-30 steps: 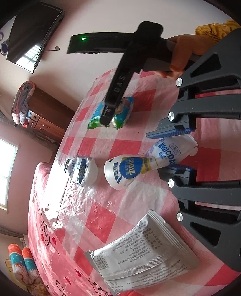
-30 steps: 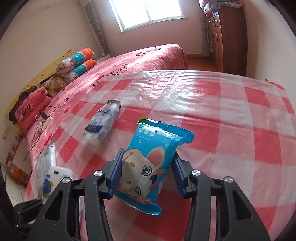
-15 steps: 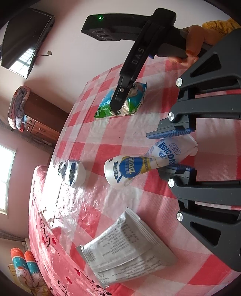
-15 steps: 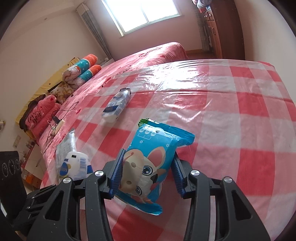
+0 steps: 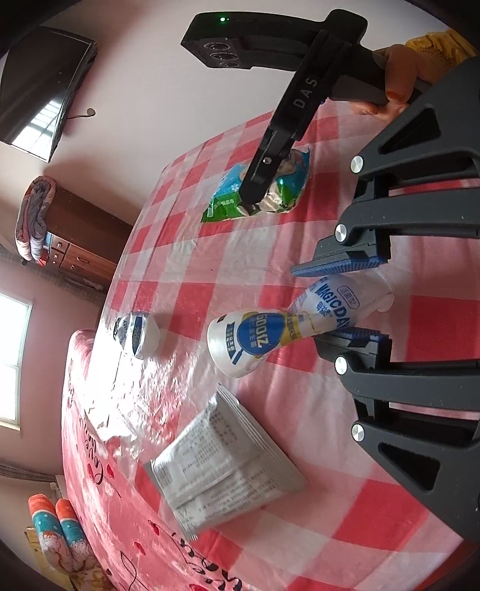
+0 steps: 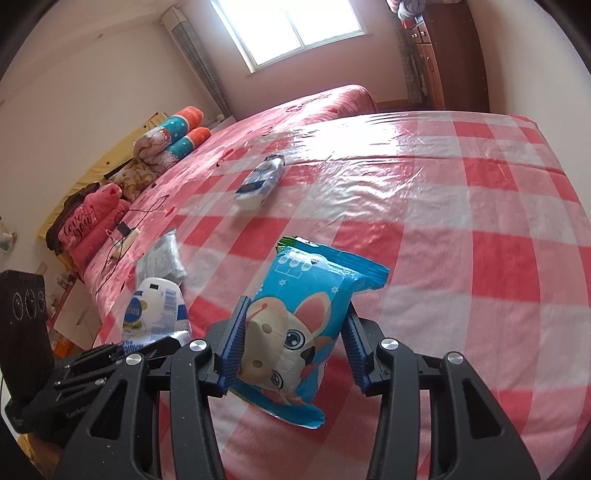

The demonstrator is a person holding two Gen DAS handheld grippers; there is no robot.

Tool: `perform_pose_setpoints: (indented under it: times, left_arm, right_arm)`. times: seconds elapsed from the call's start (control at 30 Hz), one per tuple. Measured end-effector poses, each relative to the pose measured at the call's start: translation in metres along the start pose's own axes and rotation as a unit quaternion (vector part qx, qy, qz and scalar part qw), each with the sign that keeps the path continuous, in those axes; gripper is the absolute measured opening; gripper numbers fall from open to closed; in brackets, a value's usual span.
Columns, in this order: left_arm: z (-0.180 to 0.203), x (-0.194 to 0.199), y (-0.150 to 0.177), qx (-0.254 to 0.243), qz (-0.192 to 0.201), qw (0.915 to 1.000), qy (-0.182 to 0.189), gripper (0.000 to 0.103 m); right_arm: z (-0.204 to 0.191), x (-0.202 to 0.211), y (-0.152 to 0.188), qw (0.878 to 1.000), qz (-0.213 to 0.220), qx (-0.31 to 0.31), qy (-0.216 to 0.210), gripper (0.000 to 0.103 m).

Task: Collect trash
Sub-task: 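Carry the bottle and snack bag over the orange bucket with both grippers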

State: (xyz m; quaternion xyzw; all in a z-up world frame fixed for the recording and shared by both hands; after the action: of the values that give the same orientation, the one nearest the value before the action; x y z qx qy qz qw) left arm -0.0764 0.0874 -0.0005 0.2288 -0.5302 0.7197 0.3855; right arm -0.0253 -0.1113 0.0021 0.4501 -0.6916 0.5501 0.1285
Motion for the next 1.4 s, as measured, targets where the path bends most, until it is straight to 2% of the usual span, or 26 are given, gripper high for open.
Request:
perform_pose_setpoints:
  times: [0.37, 0.73, 1.13, 1.4]
  left_arm:
    - [-0.005, 0.033, 0.023, -0.03, 0.011, 0.9992, -0.023, 0.026]
    - [-0.016, 0.065, 0.038, -0.044, 0.031, 0.9974, -0.048, 0.026]
    - [-0.049, 0.1, 0.059, -0.025, 0.043, 0.9959, -0.076, 0.026]
    - [-0.087, 0.124, 0.079, 0.004, 0.043, 0.993, -0.11, 0.026]
  right_arm:
    - [-0.016, 0.02, 0.028, 1.0, -0.009, 0.002, 0.001, 0.049]
    - [-0.046, 0.032, 0.043, 0.999, -0.014, 0.033, -0.003, 0.049]
    - [-0.091, 0.035, 0.052, 0.997, -0.026, 0.073, -0.023, 0.049]
    - [-0.135, 0.023, 0.063, 0.991, -0.059, 0.102, -0.068, 0.049]
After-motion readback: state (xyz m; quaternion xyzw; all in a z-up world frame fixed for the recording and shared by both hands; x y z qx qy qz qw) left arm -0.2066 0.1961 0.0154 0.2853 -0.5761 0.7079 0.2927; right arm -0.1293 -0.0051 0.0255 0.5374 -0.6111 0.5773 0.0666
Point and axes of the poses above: each gripper's, at about its wrist camera, not at the fingertips, and x roughly against the way its jaws point, z to its right, y to its underside, the point moved 3 cm from there along -x, roughly the way its jaws point, and after that the axes turned 3 degrees about x, right-handed, at the moved point
